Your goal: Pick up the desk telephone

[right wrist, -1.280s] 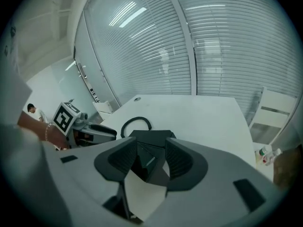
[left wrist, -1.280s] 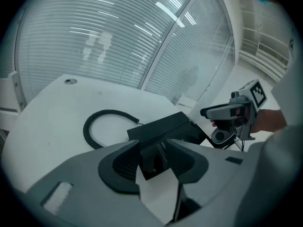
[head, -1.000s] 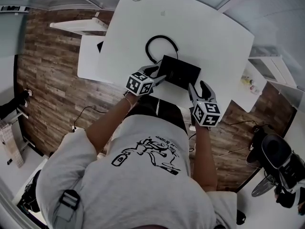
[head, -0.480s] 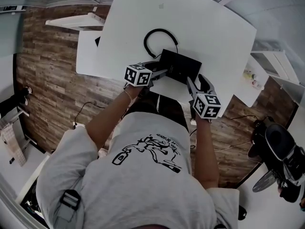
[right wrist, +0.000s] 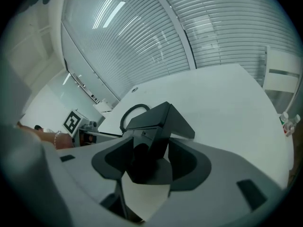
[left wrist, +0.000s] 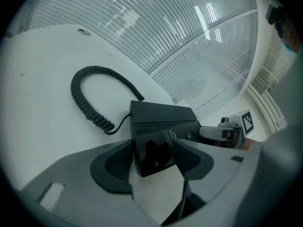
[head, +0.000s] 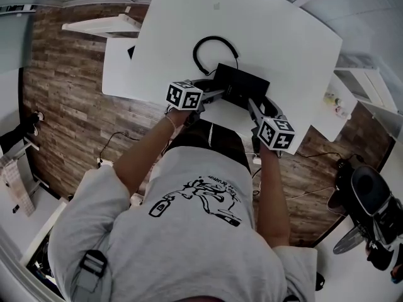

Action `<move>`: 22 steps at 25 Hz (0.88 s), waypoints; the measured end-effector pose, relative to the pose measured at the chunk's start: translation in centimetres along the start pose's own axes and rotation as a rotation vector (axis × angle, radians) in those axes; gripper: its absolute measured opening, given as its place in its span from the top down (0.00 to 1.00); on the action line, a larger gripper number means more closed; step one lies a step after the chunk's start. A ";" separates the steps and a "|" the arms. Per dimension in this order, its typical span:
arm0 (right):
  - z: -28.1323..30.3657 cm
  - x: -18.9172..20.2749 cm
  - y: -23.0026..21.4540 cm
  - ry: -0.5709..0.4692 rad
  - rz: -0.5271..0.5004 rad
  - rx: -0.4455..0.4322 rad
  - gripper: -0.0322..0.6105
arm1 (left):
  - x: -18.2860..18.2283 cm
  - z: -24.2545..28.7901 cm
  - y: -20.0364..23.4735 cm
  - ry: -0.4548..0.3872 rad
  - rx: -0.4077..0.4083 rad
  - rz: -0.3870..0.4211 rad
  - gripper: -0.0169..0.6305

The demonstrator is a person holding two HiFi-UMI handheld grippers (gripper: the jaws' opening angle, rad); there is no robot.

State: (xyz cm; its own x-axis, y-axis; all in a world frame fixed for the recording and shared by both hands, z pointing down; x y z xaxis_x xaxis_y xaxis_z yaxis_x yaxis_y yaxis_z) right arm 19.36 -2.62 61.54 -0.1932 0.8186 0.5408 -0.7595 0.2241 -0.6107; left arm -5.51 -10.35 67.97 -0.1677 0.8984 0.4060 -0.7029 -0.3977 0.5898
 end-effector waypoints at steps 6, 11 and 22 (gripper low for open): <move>-0.2 -0.3 0.1 0.010 0.015 0.005 0.64 | 0.0 -0.3 -0.5 0.004 -0.024 0.003 0.59; -0.5 -0.5 0.2 0.010 0.020 0.000 0.64 | -0.1 -0.5 -0.8 0.008 -0.026 0.001 0.59; -1.9 -1.7 1.4 -0.030 0.006 -0.020 0.64 | -1.6 -2.5 -2.5 -0.019 -0.040 0.032 0.59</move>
State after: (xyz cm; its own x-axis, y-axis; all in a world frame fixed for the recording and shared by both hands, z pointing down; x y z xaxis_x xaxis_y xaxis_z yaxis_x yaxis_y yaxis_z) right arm 19.85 -2.67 58.69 -0.2171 0.8037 0.5540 -0.7460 0.2295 -0.6252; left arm -5.20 -10.38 64.13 -0.1778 0.8814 0.4377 -0.7244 -0.4183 0.5480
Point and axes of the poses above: the fingertips, and each gripper's own axes: z forward along the fingers, y to its left, x out of its underside, the point moved 10 cm from there along -z, backward along the fingers, and after that the axes turned 13 degrees about -x, right-handed, at the moved point
